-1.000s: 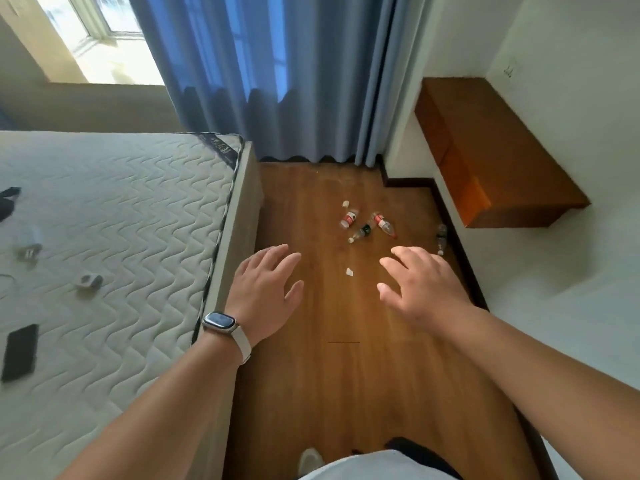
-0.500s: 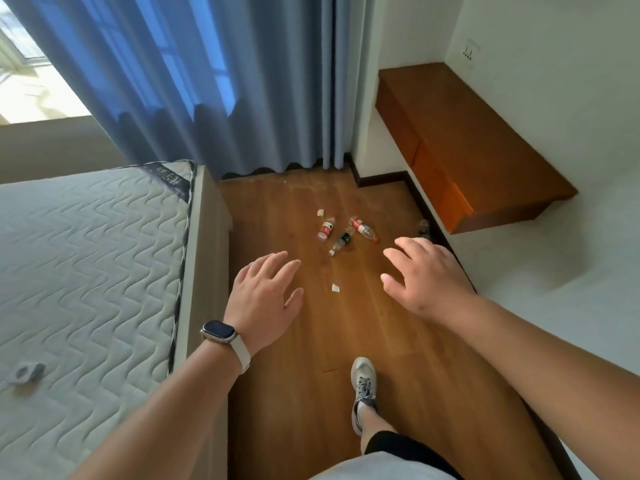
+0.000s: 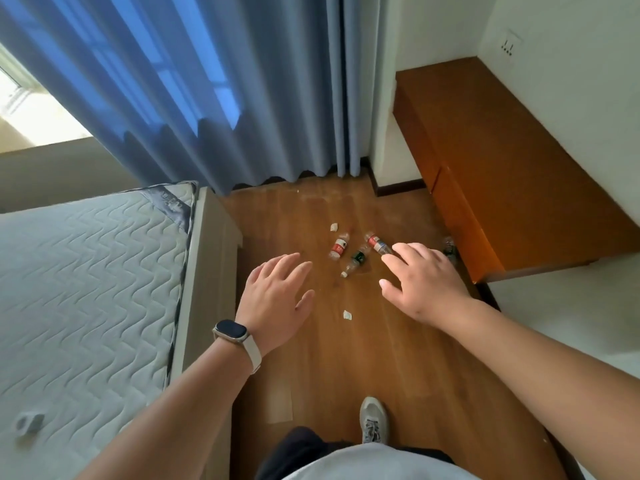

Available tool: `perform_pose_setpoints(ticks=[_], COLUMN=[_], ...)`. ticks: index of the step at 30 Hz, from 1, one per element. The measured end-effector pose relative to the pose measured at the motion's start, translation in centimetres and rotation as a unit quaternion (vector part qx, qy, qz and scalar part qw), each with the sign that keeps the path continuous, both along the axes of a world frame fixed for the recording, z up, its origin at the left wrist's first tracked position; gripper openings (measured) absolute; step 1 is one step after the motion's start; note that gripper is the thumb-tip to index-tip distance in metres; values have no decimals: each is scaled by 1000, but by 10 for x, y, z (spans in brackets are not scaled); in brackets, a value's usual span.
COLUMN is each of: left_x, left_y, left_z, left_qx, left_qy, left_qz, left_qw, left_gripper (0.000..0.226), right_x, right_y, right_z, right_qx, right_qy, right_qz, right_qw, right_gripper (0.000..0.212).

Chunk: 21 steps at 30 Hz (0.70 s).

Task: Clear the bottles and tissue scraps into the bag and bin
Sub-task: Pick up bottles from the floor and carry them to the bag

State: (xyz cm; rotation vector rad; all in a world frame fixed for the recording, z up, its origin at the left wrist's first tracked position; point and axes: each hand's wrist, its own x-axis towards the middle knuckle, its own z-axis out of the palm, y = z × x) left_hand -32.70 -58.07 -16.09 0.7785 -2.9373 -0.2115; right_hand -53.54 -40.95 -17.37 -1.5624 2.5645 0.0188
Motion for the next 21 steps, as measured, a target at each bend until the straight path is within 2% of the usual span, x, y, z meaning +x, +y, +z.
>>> perform_pose_setpoints(ticks=[10,21], left_x=[-72,-175], left_y=[-80,-219], left_z=[-30,-76], left_qx=[6,59], left_qy=[-10,-20], left_qz=[-36,-110], left_qw=[999,992], left_gripper=[45,45], right_x=[-60,-124], right_y=[-63,-171], right_z=[-23,-46], right_qx=[37,100], right_qy=[-18,-25], right_qz=[-28,-95], right_qw=[999,990], right_gripper=[55,55])
